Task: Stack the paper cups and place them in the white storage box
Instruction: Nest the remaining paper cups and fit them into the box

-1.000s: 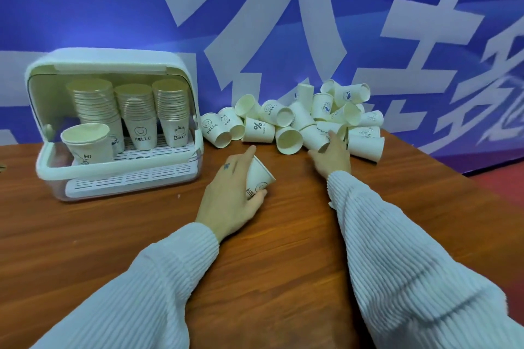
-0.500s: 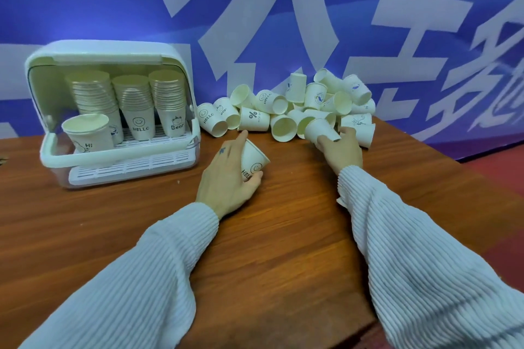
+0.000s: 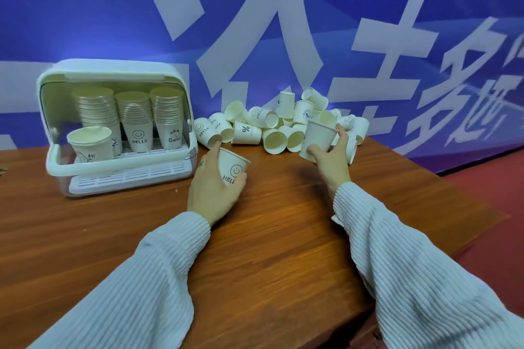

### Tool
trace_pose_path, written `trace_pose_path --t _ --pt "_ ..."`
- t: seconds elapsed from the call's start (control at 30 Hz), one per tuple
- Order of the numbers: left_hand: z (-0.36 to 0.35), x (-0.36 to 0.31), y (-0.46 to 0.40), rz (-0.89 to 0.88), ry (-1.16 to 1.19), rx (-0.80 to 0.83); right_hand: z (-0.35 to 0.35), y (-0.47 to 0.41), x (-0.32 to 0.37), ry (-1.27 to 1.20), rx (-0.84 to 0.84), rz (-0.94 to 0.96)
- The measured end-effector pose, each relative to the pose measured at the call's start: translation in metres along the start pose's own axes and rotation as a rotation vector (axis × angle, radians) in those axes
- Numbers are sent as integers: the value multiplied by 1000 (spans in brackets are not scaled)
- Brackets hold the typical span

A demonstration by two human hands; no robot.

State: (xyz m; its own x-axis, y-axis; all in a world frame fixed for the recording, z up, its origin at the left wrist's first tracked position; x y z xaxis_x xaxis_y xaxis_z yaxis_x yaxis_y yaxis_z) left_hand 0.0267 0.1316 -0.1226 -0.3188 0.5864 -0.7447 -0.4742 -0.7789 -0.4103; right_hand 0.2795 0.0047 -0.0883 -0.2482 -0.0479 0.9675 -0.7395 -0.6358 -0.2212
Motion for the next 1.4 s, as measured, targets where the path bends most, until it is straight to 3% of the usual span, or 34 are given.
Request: trace_pose_path --t 0.23,0.5,1.0,1.17,1.4 --pt "1 -2 4 6 -18 28 -29 9 2 13 126 30" --pt "-11 -9 -3 -67 -116 98 5 12 -7 55 161 43" --pt "-3 -15 8 -48 -99 78 -59 44 0 176 417 68" --pt "20 -17 16 -31 19 -63 -73 51 17 137 405 115" --pt "116 5 30 13 23 -346 -133 56 60 52 418 272"
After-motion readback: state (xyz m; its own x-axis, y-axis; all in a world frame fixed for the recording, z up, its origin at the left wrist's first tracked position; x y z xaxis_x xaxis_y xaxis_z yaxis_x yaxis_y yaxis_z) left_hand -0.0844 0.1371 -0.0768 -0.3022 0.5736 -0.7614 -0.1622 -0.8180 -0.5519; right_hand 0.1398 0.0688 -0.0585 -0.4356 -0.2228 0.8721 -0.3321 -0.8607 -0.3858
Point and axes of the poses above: each hand's wrist, its own y-axis away from the middle knuckle, its own z-axis out of the back of the hand, x = y × z, the point moved 5 cm from there along -y, towards the middle knuckle, and after that the axes turned 5 degrees about x, right-handed, at the moved point
